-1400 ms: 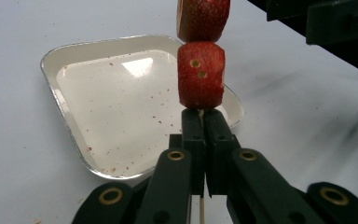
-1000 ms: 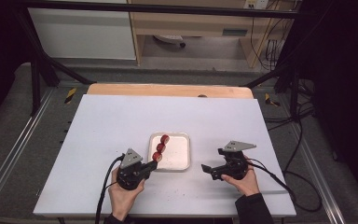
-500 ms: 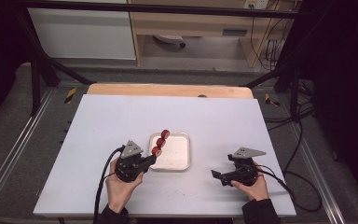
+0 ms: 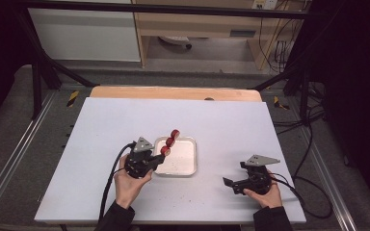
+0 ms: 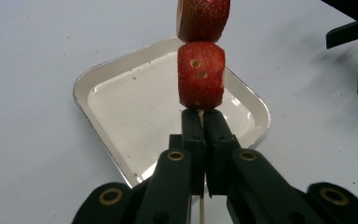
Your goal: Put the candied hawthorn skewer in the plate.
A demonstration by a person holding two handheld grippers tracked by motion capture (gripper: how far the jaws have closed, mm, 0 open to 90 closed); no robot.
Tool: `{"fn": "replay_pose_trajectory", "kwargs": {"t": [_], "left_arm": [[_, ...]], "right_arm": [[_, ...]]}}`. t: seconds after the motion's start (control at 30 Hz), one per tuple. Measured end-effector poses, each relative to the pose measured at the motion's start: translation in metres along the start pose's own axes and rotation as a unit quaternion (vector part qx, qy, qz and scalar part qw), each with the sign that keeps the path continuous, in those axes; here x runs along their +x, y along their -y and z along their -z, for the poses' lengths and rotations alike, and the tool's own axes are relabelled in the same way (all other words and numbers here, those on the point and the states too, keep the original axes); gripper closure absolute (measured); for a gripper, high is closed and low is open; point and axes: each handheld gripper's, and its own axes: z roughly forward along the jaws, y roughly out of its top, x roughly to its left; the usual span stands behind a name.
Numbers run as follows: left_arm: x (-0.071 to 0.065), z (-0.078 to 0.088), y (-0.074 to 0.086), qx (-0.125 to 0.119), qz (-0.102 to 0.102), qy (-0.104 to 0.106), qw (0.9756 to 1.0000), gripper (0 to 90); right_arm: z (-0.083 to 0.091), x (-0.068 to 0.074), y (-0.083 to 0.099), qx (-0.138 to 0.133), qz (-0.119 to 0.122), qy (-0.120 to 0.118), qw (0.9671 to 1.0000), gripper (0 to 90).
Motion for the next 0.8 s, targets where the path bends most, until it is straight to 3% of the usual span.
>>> {"fn": "replay_pose_trajectory", "kwargs": {"t": [0.33, 0.8], "left_arm": [[0.001, -0.021, -0.01, 0.034, -0.005, -0.013, 0.9993, 88.2], [0.001, -0.051, -0.005, 0.086, 0.002, -0.034, 0.9957, 88.2]], "right_arm": [[-0.001, 0.001, 0.002, 0.006, -0.002, 0.0, 1.0, 1.4], [-0.001, 0.0, 0.002, 0.009, -0.004, -0.002, 1.0, 1.4]]}}
